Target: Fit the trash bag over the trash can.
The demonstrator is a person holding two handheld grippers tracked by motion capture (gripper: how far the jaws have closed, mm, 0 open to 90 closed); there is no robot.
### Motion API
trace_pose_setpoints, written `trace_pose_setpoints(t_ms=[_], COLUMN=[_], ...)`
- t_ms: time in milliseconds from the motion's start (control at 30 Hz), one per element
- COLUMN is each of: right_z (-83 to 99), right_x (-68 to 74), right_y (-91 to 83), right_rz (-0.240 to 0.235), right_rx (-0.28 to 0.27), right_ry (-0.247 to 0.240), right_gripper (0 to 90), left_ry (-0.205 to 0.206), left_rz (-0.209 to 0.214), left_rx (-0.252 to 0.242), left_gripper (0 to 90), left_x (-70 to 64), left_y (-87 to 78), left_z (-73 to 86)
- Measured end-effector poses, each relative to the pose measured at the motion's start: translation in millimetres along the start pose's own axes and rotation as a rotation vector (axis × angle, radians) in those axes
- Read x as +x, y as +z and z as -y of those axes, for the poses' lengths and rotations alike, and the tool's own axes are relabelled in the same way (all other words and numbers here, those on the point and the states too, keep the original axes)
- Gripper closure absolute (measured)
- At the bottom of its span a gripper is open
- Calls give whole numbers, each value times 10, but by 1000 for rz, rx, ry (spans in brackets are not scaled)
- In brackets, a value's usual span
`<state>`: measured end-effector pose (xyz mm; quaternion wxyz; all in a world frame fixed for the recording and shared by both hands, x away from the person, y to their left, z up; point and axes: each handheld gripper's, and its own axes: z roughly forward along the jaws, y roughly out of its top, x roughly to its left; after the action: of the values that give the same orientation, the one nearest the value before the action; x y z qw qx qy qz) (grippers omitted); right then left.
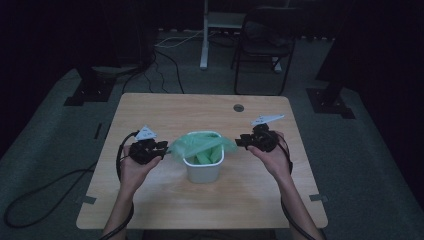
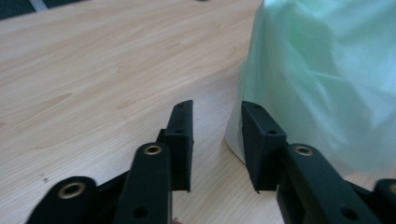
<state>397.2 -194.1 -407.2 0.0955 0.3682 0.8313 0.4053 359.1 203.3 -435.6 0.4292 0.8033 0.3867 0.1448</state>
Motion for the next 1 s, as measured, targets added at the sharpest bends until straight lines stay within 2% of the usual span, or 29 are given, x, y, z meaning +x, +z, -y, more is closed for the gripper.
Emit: trace_pose_setpoints(t_ms=[100, 200, 267, 367, 467, 633, 667, 733, 800, 867, 933, 1000], right_z=[-55, -98, -122, -156, -200, -263, -273, -280, -274, -264, -256, -250], right_x=[63, 181, 266, 352, 427, 490, 491, 493, 495, 492, 477, 464], right_y=[-108, -137, -114, -63, 8, 105, 131, 173, 199, 187, 157, 130], right_rz=[-7, -54, -69, -87, -111, -126, -126, -107, -86, -66, -73, -70], right_rx=[-47, -76, -74, -70, -68, -67, -66, -54, -30, -30, -37, -39], right_ry=[-19, -62, -99, -129, -156, -170, -172, -177, -181, -184, -169, -165], right_gripper=[617, 586, 571, 552, 542, 533, 535, 560, 653, 763, 844, 873], left_ry=[-5, -5, -17, -32, -52, -80, -83, -68, -30, 1, 28, 52], left_rz=[12, 22, 34, 48, 40, 38, 51, 83, 118, 161, 195, 219], left_rx=[-29, -51, -66, -96, -119, -138, -144, -162, -184, -198, -199, -179], left_gripper=[619, 589, 568, 555, 549, 521, 520, 518, 506, 499, 483, 479], left_x=[2, 3, 18, 49, 87, 141, 141, 115, 58, 0, -55, -105], left_y=[-97, -173, -210, -281, -345, -421, -433, -448, -450, -442, -419, -373], left_z=[35, 71, 93, 131, 151, 177, 183, 185, 168, 137, 100, 74])
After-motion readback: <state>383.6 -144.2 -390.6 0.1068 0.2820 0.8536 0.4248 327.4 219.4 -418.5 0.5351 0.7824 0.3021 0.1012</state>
